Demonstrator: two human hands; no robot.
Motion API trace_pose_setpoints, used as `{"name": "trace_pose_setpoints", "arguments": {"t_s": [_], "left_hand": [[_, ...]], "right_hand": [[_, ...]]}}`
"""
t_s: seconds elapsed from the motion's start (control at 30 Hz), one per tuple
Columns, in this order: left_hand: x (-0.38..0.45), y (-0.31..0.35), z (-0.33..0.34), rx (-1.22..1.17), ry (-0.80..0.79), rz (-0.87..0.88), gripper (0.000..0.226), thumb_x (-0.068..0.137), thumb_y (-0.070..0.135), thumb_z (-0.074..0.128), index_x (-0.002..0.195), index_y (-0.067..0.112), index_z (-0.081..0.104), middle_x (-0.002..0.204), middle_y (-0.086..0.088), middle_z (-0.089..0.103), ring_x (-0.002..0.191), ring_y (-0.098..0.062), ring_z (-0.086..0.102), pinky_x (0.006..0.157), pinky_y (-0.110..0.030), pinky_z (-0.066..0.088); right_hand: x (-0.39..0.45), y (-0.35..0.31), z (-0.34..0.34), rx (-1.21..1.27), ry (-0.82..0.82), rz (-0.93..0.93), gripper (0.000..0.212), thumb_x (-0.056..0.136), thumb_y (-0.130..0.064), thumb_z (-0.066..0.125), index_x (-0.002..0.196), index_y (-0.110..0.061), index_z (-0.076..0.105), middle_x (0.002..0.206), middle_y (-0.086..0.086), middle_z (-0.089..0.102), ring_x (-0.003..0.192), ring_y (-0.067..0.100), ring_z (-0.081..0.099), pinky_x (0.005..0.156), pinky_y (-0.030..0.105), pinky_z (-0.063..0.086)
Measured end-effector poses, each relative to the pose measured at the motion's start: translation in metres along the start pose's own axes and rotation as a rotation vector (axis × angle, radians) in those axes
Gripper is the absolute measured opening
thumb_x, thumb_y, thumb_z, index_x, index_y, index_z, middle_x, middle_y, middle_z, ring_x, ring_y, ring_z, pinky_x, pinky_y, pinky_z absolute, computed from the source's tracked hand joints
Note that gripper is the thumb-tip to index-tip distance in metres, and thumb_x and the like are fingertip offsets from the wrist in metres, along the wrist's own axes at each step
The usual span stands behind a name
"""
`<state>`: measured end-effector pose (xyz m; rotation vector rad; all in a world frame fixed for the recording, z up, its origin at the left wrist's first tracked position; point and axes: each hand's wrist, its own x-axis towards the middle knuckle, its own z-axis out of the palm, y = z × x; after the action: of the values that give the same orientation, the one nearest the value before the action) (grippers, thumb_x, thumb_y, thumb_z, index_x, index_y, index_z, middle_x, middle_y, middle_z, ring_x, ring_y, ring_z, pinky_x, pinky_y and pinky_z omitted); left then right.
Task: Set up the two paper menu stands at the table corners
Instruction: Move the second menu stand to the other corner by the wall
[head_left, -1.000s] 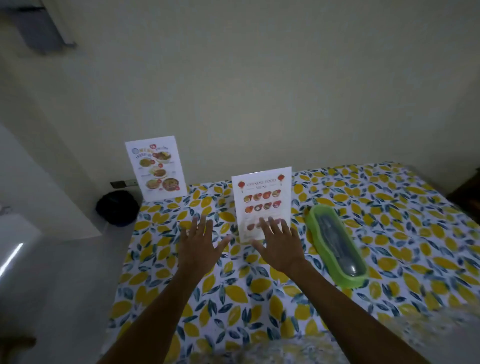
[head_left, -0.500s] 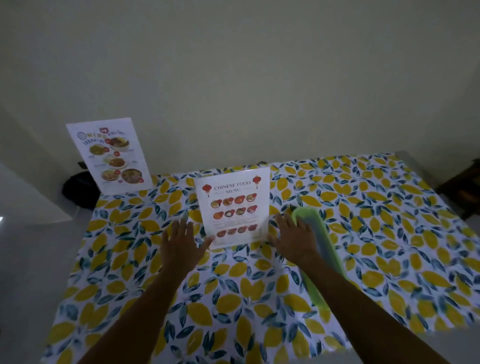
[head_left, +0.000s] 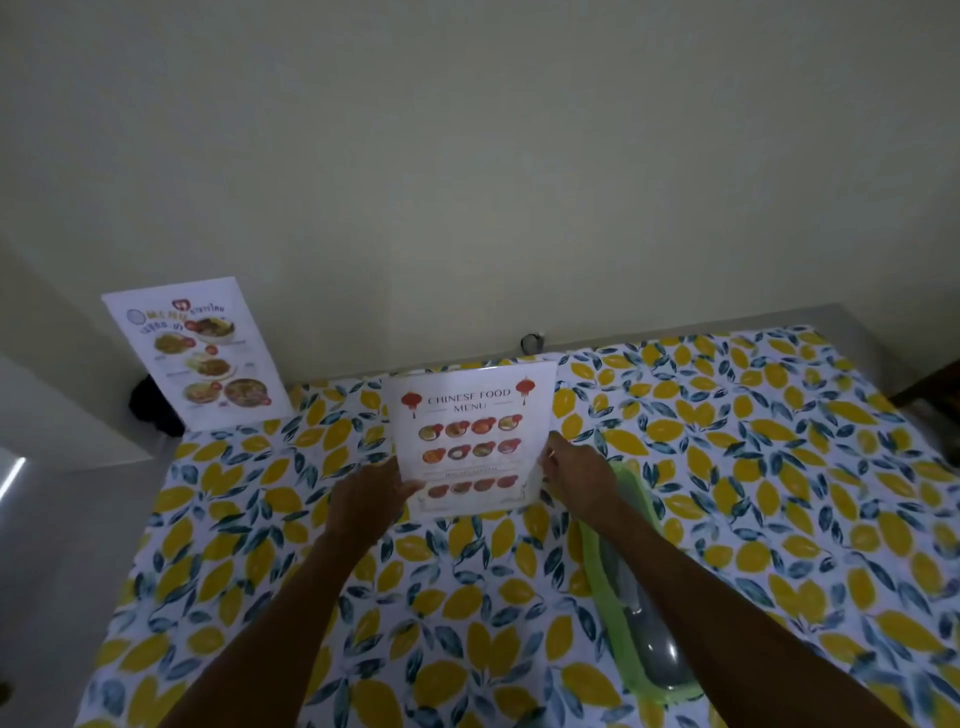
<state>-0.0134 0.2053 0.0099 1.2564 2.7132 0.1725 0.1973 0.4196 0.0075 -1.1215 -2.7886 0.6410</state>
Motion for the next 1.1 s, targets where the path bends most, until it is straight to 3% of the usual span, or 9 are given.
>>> {"name": "trace_pose_setpoints", "arguments": {"t_s": [0.1,0.2,0.33,0.43,0.57,0.77,0.93,1.1], "left_hand": [[0.023,0.025,-0.024,0.017,0.079,0.025,0.051,0.09,0.065,0.05,0.1,0.017,0.065,0.077,-0.001,0.072,0.062,-0.018,0.067,0.054,-0.03,0.053],[0.045,0.065,-0.05,0.022,0.129,0.046,0.049,0.092,0.059,0.054,0.103,0.013,0.065,0.083,-0.007,0.073,0.067,-0.023,0.068,0.053,-0.028,0.044],[0.073,0.132,-0.07,-0.007,0.192,0.06,0.048,0.092,0.061,0.052,0.107,0.017,0.066,0.086,-0.006,0.075,0.072,-0.025,0.07,0.06,-0.033,0.054],[0.093,0.197,-0.074,-0.011,0.211,0.114,0.045,0.092,0.057,0.054,0.108,0.017,0.067,0.085,-0.006,0.076,0.068,-0.024,0.07,0.057,-0.028,0.048],[0.127,0.291,-0.055,-0.06,0.215,0.109,0.043,0.091,0.058,0.056,0.112,0.022,0.068,0.089,-0.005,0.077,0.064,-0.022,0.067,0.058,-0.028,0.05],[0.185,0.436,-0.007,-0.057,0.155,0.127,0.04,0.095,0.052,0.053,0.125,0.027,0.064,0.109,-0.005,0.075,0.091,-0.026,0.071,0.073,-0.034,0.056],[0.228,0.526,0.023,-0.2,0.177,0.083,0.05,0.091,0.062,0.053,0.117,0.022,0.068,0.096,-0.007,0.077,0.078,-0.025,0.072,0.069,-0.039,0.059],[0.274,0.58,0.047,-0.188,0.159,0.092,0.045,0.092,0.058,0.054,0.115,0.021,0.066,0.086,-0.004,0.076,0.07,-0.023,0.07,0.064,-0.033,0.056]], "right_hand": [[0.019,0.009,-0.035,0.029,0.078,-0.017,0.029,0.102,-0.027,0.044,0.123,-0.009,0.053,0.092,0.018,0.07,0.082,0.038,0.067,0.064,0.04,0.052],[0.041,0.03,-0.075,0.017,0.14,-0.029,0.026,0.102,-0.028,0.044,0.118,-0.009,0.055,0.095,0.017,0.07,0.084,0.037,0.066,0.062,0.035,0.045],[0.065,0.078,-0.127,-0.013,0.211,-0.042,0.027,0.102,-0.027,0.046,0.118,-0.009,0.057,0.091,0.019,0.07,0.081,0.039,0.066,0.06,0.037,0.046],[0.079,0.131,-0.165,-0.016,0.247,-0.058,0.023,0.101,-0.025,0.049,0.111,-0.006,0.056,0.085,0.021,0.069,0.076,0.04,0.065,0.058,0.036,0.044],[0.098,0.222,-0.205,0.005,0.269,-0.034,0.023,0.101,-0.027,0.048,0.108,-0.006,0.056,0.087,0.022,0.069,0.079,0.04,0.065,0.06,0.035,0.041],[0.126,0.363,-0.26,-0.058,0.276,0.012,0.027,0.102,-0.027,0.046,0.115,-0.005,0.055,0.092,0.023,0.069,0.083,0.041,0.066,0.061,0.037,0.042],[0.148,0.457,-0.286,-0.076,0.277,0.081,0.027,0.102,-0.028,0.046,0.118,-0.008,0.055,0.094,0.021,0.07,0.085,0.041,0.066,0.065,0.038,0.046],[0.177,0.523,-0.288,-0.08,0.263,0.135,0.025,0.1,-0.031,0.048,0.115,-0.012,0.054,0.091,0.02,0.07,0.079,0.04,0.066,0.065,0.038,0.048]]}}
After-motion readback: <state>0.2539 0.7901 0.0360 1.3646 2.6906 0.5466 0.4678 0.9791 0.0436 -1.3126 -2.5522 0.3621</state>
